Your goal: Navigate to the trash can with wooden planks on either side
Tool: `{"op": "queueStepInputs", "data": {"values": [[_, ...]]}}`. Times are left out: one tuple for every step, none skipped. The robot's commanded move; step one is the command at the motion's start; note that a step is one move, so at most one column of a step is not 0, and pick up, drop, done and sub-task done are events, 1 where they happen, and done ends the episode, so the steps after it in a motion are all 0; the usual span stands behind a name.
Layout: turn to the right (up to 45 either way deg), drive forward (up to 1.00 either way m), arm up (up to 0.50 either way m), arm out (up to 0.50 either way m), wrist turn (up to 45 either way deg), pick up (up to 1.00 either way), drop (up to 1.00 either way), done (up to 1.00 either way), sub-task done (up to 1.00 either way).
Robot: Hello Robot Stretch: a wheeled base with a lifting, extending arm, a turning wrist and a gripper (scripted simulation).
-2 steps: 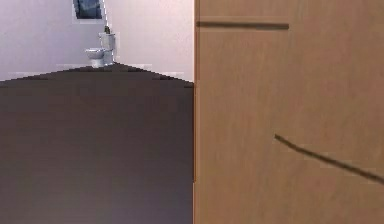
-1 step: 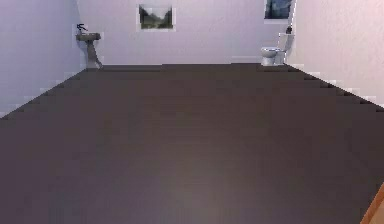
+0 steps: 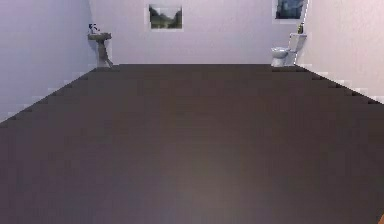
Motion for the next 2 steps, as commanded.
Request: {"op": "queueStepInputs", "data": {"values": [[-18.0,0.00,0.00,0.00,0.0,0.00,0.00,0.00,0.00],[0.0,0.45,0.00,0.00,0.0,0.00,0.00,0.00,0.00]]}}
